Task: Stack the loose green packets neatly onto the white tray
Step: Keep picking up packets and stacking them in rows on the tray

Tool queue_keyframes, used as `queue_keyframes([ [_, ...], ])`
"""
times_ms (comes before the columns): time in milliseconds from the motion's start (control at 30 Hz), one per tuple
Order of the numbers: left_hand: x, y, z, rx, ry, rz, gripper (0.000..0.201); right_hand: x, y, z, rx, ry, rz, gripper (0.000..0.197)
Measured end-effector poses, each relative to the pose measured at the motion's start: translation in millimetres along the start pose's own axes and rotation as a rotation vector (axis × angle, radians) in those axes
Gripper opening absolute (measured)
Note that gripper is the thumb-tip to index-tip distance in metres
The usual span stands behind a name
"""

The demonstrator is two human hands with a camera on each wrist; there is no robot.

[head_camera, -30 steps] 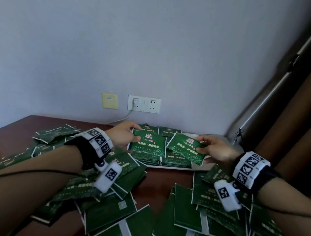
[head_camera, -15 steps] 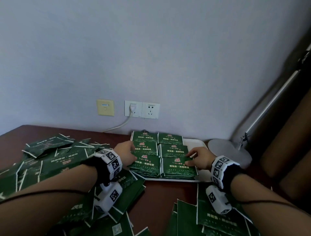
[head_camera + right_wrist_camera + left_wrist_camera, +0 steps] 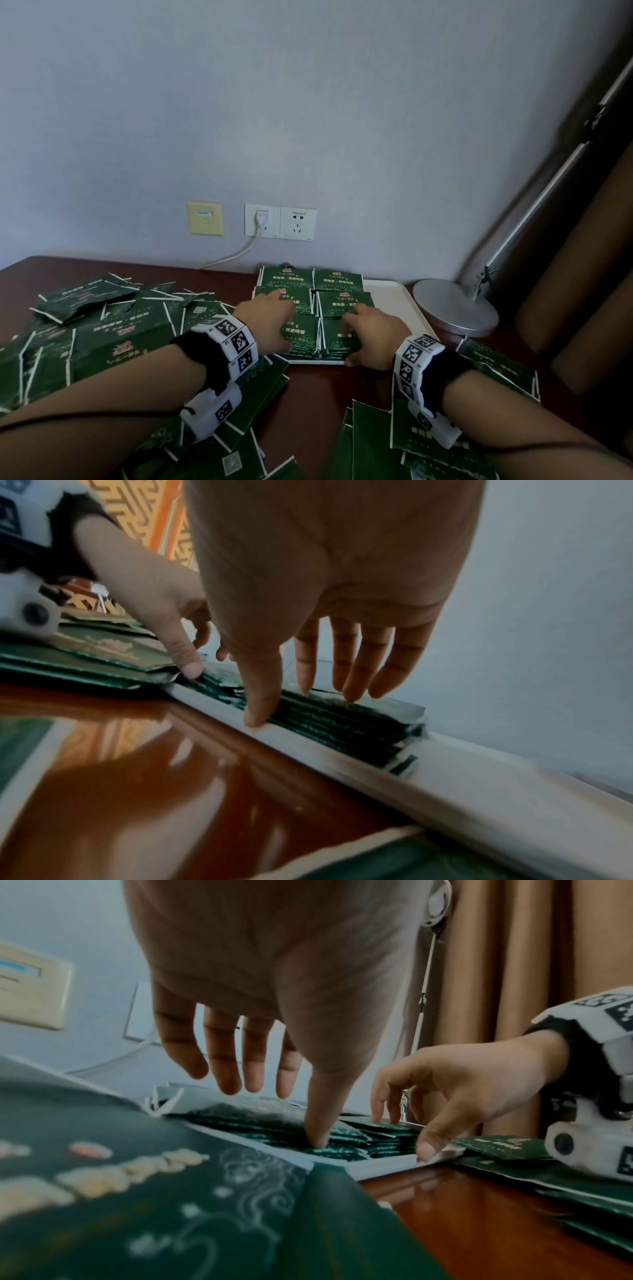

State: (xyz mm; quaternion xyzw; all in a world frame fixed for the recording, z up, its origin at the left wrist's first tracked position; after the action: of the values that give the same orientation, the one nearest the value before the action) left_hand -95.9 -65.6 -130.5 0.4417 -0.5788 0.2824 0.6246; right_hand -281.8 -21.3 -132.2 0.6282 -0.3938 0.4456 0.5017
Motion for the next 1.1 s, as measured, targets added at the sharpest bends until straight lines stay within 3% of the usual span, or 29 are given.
queue_keyframes([
  [300,-2,-8,-3,-0.017,-0.039,-0.091,0.044,-1,-3,3,0.032,0.036,0.036,0.051],
  [467,10,6,-31,-0.113,-0.074,-0.102,0.045,11,-7,-17,0.023,0.035,0.035,0.062],
  [567,14,27,-62,-0.174,-0.166,-0.103,0.050,26,-14,-41,0.056,0.033,0.081,0.065],
  [667,1,45,-101,-0.171,-0.362,-0.090,0.060,29,-31,-71,0.151,-0.101,0.119,0.066],
  [733,-14,54,-120,-0.175,-0.466,-0.067,0.073,19,-41,-89,0.191,-0.261,0.107,0.079],
  [867,-48,70,-145,-0.190,-0.566,0.002,0.089,-6,-50,-110,0.191,-0.438,0.076,0.104],
  [967,-58,68,-147,-0.140,-0.568,-0.024,0.094,-15,-46,-114,0.144,-0.431,0.155,0.109],
  [1100,-59,61,-151,-0.072,-0.548,-0.152,0.084,-17,-38,-118,0.104,-0.320,0.298,0.103],
])
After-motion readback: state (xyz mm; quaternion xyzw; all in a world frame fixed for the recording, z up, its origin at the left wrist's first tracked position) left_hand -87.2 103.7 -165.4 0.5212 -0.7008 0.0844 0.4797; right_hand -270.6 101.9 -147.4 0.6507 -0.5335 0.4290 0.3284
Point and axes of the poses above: each hand's wrist, its own z-axis towards the middle knuckle, its own x-axis out of the back of the hand, y = z × x, the point moved 6 cm from there along z, towards the middle knuckle, and after that the axes turned 13 degrees about -z, right-handed, at the moved point
